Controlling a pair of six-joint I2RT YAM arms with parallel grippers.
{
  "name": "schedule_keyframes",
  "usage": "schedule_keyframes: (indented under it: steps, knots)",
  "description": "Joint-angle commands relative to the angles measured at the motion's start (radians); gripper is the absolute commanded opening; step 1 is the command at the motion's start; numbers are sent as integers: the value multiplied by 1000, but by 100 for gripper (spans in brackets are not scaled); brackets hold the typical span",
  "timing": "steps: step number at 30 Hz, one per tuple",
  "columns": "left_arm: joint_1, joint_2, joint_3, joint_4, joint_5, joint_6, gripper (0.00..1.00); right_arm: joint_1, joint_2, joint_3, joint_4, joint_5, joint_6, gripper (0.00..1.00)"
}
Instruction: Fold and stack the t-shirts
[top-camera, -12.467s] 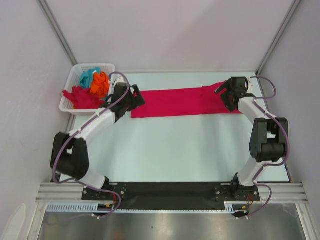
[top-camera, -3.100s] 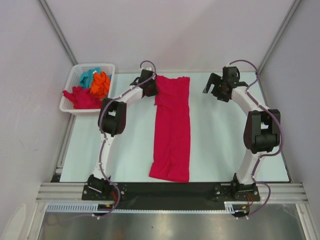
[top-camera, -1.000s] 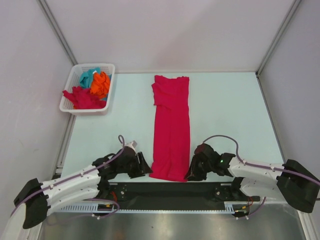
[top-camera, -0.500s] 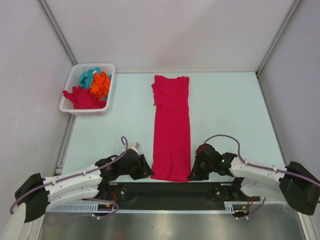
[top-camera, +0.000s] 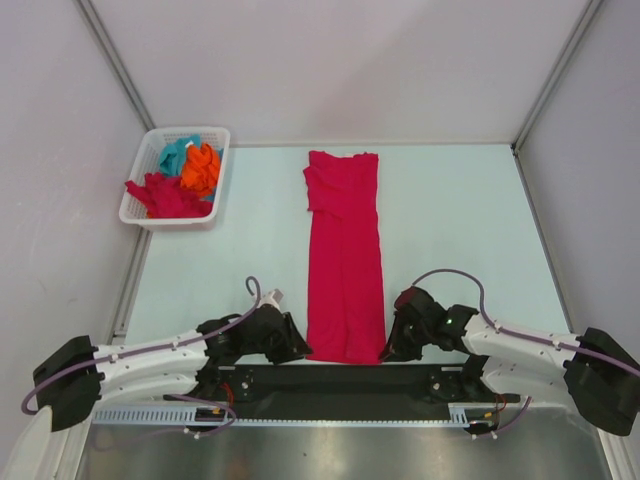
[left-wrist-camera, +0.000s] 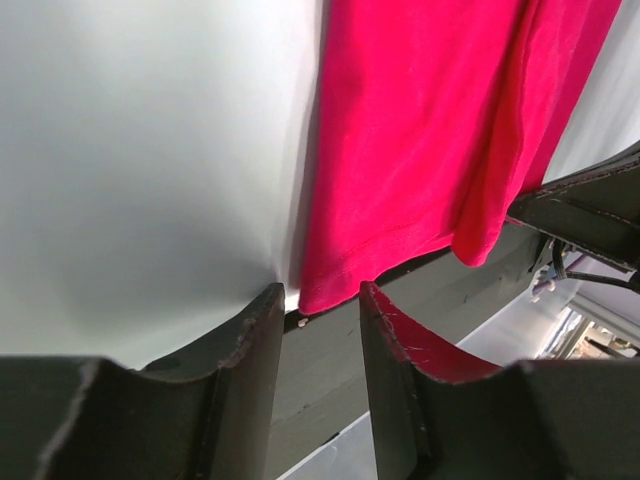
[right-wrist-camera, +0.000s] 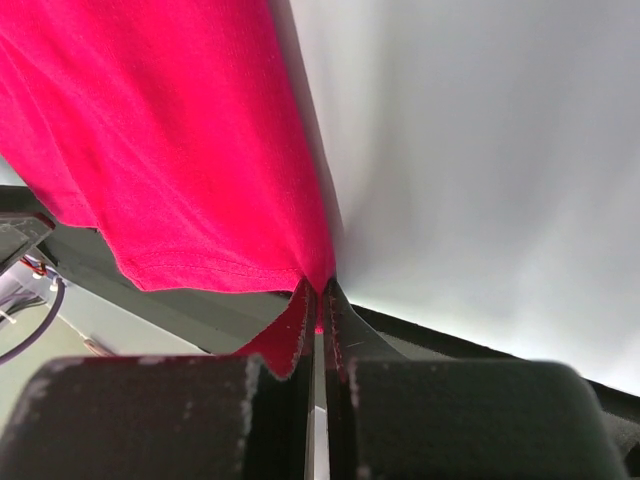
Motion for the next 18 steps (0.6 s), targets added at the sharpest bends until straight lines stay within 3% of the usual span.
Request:
schedule_keyframes:
  steps: [1, 5, 8, 9, 11, 18]
  knots:
    - [-18, 33, 9, 11, -12, -38, 36, 0, 28, -19, -84, 61, -35, 0]
    - [-20, 33, -2, 26, -8, -46, 31, 0, 10, -27, -84, 61, -27, 0]
    - [-20, 66, -2, 60, 7, -34, 19, 0, 2, -30, -81, 67, -24, 0]
    - [-22, 91, -2, 83, 13, -32, 10, 0, 0, -34, -79, 67, -21, 0]
    - [-22, 114, 7, 95, 28, -14, 0, -2, -6, -42, -64, 62, -12, 0]
    - [-23, 34, 32, -12, -13, -6, 0, 3, -43, -59, -35, 67, 8, 0]
